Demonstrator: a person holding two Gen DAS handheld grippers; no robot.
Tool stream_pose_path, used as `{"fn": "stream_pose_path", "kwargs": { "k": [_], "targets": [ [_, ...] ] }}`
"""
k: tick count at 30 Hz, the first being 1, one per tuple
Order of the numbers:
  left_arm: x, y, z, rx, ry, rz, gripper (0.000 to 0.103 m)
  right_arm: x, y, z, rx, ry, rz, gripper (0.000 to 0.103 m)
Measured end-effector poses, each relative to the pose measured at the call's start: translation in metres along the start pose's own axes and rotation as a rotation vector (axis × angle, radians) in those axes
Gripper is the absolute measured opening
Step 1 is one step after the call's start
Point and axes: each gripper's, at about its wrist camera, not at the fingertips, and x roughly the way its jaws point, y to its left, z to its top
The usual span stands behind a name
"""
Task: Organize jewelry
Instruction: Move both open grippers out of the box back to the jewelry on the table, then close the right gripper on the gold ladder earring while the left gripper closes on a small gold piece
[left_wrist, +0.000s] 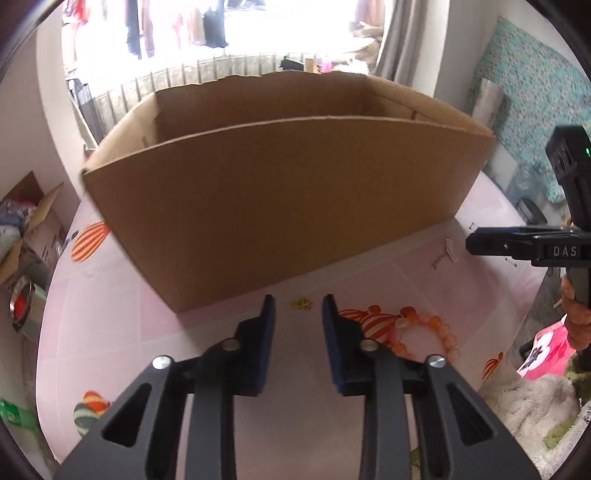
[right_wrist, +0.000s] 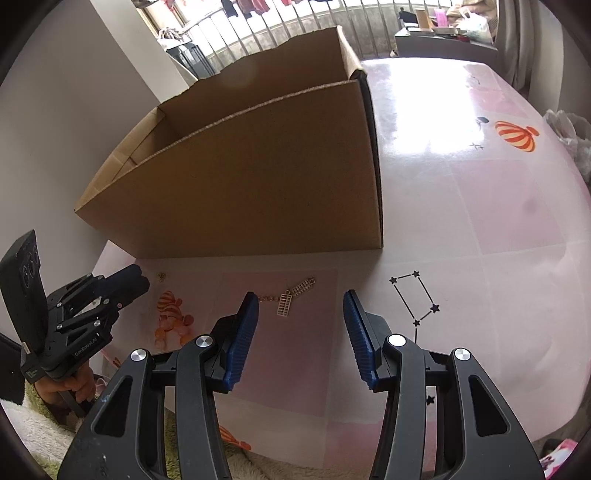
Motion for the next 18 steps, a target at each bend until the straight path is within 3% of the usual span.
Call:
{"fn": "stream_pose_path", "kwargs": {
  "k": [8, 18],
  "targets": [
    [0.018, -0.005, 0.005, 0.036, 0.043, 0.005, 0.016, 0.004, 0.001, 0.004, -0.028, 0.008, 0.001, 0.047],
    [0.02, -0.017, 0.004, 0.119, 0.023, 0.062, 0.003, 0.004, -0.001, 0.002, -0.032, -0.004, -0.008, 0.047]
  ]
}}
